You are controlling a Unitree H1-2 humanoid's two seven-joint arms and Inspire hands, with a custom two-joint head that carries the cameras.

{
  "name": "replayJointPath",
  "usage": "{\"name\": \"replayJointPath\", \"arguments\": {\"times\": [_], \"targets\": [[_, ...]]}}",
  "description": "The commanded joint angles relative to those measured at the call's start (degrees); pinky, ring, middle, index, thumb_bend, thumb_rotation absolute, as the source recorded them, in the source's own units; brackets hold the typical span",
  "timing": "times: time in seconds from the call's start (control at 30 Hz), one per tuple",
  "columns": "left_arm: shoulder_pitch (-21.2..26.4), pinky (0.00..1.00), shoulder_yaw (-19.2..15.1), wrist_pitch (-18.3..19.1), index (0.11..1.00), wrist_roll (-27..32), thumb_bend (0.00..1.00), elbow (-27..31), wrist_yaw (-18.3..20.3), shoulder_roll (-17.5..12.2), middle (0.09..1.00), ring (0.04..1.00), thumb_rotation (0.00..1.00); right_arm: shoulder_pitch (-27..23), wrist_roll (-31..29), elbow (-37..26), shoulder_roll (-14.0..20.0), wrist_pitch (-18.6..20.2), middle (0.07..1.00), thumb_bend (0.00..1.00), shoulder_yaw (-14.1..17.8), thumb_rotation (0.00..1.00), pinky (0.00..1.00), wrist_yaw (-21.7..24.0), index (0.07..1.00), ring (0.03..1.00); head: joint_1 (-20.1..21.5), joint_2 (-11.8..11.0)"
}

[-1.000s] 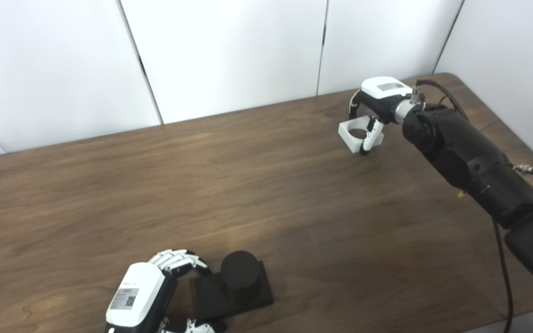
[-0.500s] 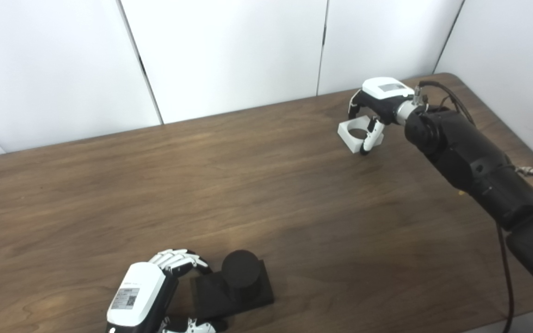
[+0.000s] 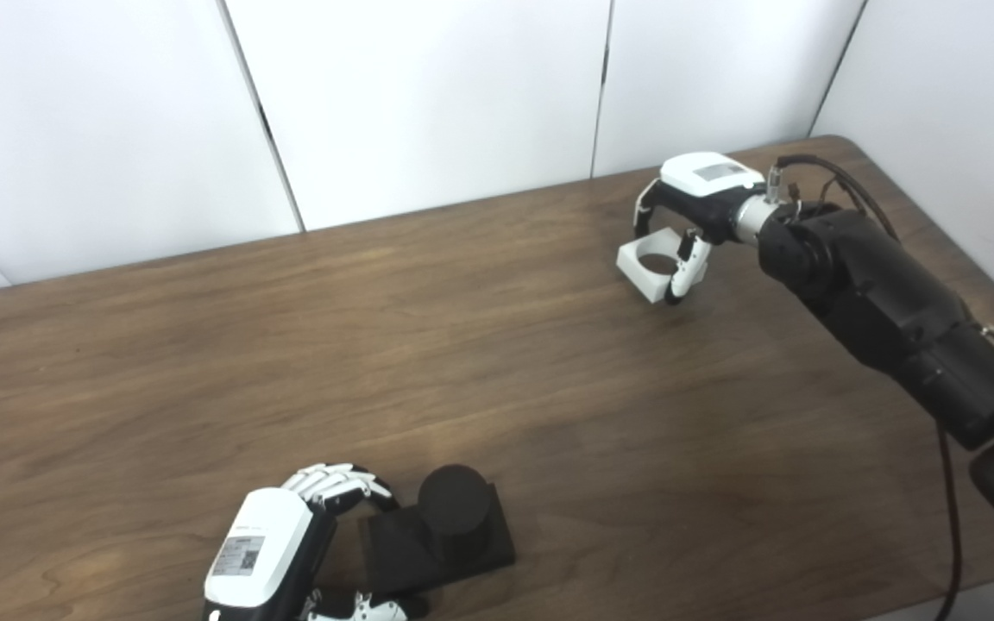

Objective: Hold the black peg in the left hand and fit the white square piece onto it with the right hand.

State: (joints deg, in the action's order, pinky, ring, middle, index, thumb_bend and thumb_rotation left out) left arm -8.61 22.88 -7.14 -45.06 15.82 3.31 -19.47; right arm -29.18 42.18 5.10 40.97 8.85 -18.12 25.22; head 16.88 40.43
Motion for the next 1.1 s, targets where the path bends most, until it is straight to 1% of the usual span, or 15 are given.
{"name": "replayJointPath", "arguments": {"times": [0.0,0.17,0.33,0.4,0.6,0.83,1.07], "targets": [[-0.7,0.79,1.6,0.9,0.487,-0.9,0.52,-1.4,4.0,0.0,0.702,0.769,0.04,-1.9,0.3,-5.4,2.0,0.8,0.779,0.52,1.9,0.13,0.88,1.1,0.487,0.858,-0.4,0.3],[-0.8,0.78,1.7,1.1,0.487,-1.2,0.52,-1.1,4.2,0.5,0.7,0.767,0.04,-0.5,0.2,-14.7,1.8,1.7,0.783,0.52,2.5,0.13,0.91,6.0,0.487,0.875,-1.6,0.5],[-0.8,0.78,1.8,1.6,0.486,-2.2,0.52,-0.9,4.3,1.5,0.693,0.759,0.04,0.7,0.5,-24.2,0.4,3.9,0.791,0.52,2.3,0.13,0.92,11.7,0.487,0.882,-4.5,1.2],[-0.7,0.78,2.0,1.8,0.487,-2.5,0.52,-0.9,4.6,1.8,0.696,0.762,0.04,1.1,0.6,-26.4,-0.1,3.5,0.793,0.52,2.2,0.13,0.92,13.0,0.487,0.883,-5.0,1.3],[-0.4,0.79,2.5,2.4,0.487,-3.2,0.52,-1.3,4.3,2.5,0.698,0.766,0.04,2.6,0.1,-32.7,-2.3,1.5,0.786,0.52,1.4,0.13,0.92,15.1,0.486,0.885,-7.1,2.0],[0.0,0.79,2.8,3.5,0.487,-4.2,0.52,-0.9,4.7,3.4,0.698,0.764,0.04,4.1,-0.7,-39.6,-5.5,1.5,0.779,0.52,1.1,0.13,0.93,18.7,0.485,0.89,-8.0,2.9],[0.3,0.79,2.9,4.1,0.487,-4.4,0.52,-0.6,5.4,3.7,0.703,0.766,0.04,4.6,-0.4,-44.2,-8.3,1.7,0.772,0.52,0.6,0.13,0.92,22.2,0.484,0.886,-8.5,3.5]]}}
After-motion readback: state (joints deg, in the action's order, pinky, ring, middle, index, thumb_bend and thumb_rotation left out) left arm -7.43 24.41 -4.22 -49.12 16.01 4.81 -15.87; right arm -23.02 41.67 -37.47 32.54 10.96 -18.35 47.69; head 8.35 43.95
